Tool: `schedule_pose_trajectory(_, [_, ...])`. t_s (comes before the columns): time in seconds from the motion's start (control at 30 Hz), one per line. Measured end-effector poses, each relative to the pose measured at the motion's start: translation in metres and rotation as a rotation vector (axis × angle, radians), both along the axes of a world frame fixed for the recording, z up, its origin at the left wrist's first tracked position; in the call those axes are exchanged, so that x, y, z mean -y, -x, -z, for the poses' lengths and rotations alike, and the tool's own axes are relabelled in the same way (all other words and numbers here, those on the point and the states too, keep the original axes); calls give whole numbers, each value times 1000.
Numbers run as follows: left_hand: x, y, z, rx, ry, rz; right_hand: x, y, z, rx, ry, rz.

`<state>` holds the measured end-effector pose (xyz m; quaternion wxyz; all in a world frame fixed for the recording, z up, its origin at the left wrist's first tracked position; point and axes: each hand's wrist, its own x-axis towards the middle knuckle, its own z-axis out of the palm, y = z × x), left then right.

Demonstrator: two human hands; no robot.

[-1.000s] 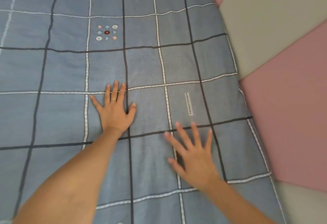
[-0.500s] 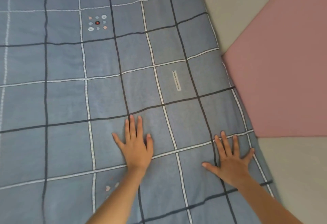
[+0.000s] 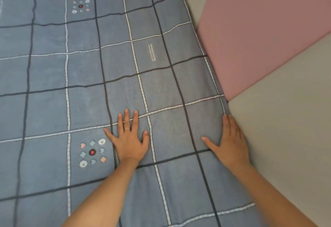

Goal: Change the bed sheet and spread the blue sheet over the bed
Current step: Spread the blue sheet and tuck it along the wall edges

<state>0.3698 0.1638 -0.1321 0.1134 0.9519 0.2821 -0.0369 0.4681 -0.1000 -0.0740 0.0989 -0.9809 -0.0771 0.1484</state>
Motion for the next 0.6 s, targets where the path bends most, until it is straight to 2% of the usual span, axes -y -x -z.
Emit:
schedule_pose_trajectory(0.1, [0,1,5,30,-14,-12,24,33,5,-63,-207,222])
schedule_pose_trajectory(0.2, [2,6,8,56,-42,-17,29,52,19,-63,-201,348])
schedule_pose_trajectory(0.4, [1,8,12,93,-82,-15,38,51,39,40,-247,324])
schedule_pose_trajectory(0.5, [-1,8,14,91,-89,-14,35,54,44,131,-183,318])
schedule_pose_trajectory(0.6, [3,12,9,32,-56,-3,34,56,46,68,-136,301])
